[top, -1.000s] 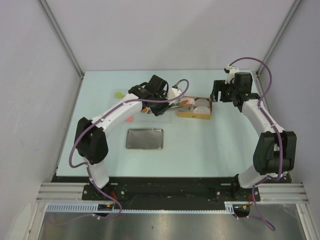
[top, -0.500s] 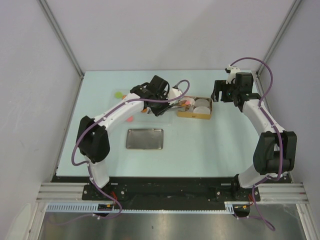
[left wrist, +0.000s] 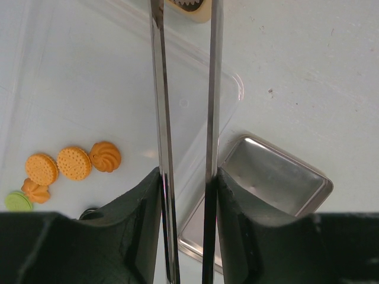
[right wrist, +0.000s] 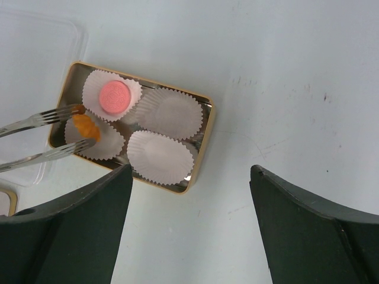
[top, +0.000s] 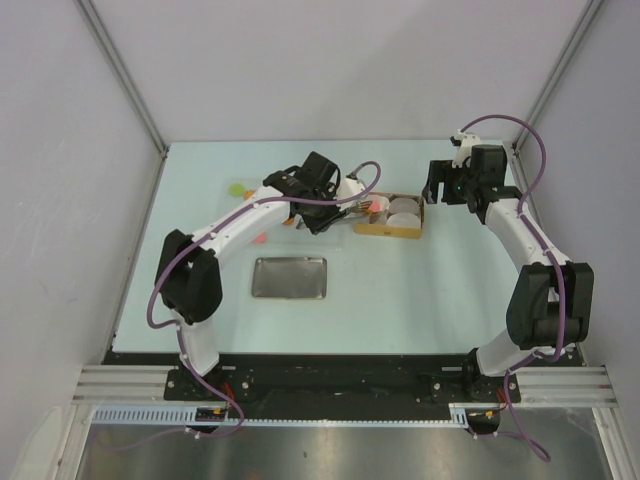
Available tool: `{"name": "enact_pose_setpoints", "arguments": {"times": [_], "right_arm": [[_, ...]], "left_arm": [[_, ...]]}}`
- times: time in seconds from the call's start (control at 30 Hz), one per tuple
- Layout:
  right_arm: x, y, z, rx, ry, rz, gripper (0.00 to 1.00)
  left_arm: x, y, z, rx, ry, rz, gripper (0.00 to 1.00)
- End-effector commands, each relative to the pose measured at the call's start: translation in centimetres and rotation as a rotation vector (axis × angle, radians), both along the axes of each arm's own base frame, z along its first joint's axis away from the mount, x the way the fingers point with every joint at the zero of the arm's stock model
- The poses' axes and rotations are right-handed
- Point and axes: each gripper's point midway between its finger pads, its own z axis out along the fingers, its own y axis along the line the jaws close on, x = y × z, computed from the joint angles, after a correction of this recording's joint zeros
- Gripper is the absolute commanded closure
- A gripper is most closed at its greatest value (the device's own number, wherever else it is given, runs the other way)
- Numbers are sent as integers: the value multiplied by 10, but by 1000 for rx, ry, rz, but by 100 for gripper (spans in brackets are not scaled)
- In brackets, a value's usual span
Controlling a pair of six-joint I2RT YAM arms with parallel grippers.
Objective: Pack the cookies
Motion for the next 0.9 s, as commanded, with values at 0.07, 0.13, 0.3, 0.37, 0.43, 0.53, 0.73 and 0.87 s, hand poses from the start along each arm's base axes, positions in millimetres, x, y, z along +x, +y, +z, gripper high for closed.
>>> {"name": "enact_pose_setpoints", "arguments": {"times": [0.07, 0.13, 0.3, 0.37, 0.43, 0.53, 0.73, 0.87], "right_arm": [[1, -1, 6, 7, -20, 5, 16], [1, 0, 6, 8, -20, 6, 16], [1, -1, 5, 9, -15, 6, 16], [1, -1, 4, 8, -14, 7, 16], [2, 0, 4, 8, -16, 8, 16], [1, 0, 4, 8, -14, 8, 16], [1, 0, 6, 10, -19, 9, 16], [2, -1, 7, 11, -22, 10, 16]], "left_arm": [[11, -12, 23, -41, -67, -11, 56], [11, -11, 24, -39, -70, -10, 55], [11, -10, 28, -43, -79, -5, 55], [11, -9, 32, -48, -88, 0, 55], [11, -7, 40, -54, -109, 8, 55], [10, -4, 54, -72, -142, 23, 55], [4, 8, 72, -99, -183, 47, 55], [-1, 32, 79, -101, -196, 83, 55]]}}
